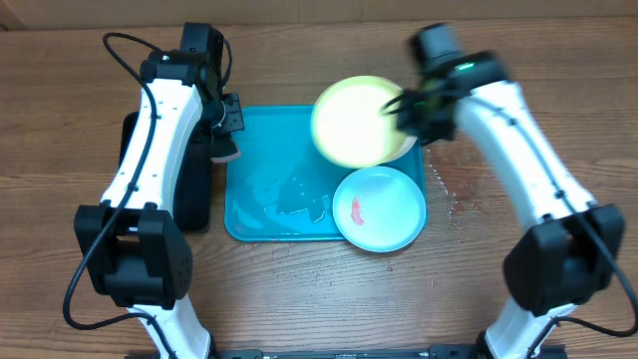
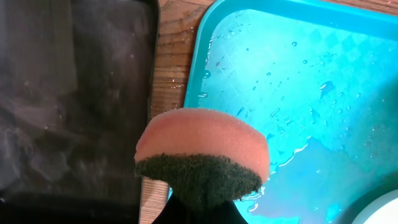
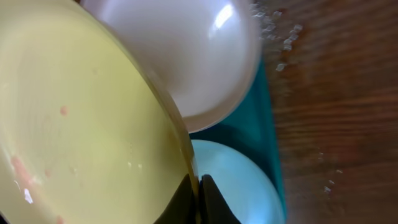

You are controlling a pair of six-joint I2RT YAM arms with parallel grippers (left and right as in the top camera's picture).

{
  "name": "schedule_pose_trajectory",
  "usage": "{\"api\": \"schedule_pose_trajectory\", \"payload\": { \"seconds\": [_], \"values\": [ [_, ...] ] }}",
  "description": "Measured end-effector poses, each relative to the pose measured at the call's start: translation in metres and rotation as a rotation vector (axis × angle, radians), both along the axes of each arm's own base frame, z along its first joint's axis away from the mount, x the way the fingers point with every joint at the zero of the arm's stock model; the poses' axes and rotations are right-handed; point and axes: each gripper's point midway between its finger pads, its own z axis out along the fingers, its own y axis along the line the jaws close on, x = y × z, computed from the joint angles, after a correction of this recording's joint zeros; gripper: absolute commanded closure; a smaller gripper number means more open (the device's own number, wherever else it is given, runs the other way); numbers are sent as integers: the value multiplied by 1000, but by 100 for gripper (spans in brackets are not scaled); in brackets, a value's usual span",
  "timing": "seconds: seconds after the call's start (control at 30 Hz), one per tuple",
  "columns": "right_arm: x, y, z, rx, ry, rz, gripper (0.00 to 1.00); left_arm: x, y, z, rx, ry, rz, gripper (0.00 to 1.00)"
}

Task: Clean dirty plates on tray and stack at the side
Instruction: 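Lift the yellow plate with the right gripper and place it right of the tray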

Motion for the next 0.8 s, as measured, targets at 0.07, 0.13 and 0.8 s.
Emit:
{"api": "schedule_pose_trajectory", "payload": {
  "seconds": [0.07,0.13,0.8],
  "values": [
    [4,-42,-1,10,22,-86,96,0,0,0,-2,-1,0,96],
    [4,-84,-2,9,40,-175,96,0,-1,0,-4,-1,0,96],
    [-74,-216,-129,16,211,-517,87,0,-2,0,-12,0,1,96]
  ]
}}
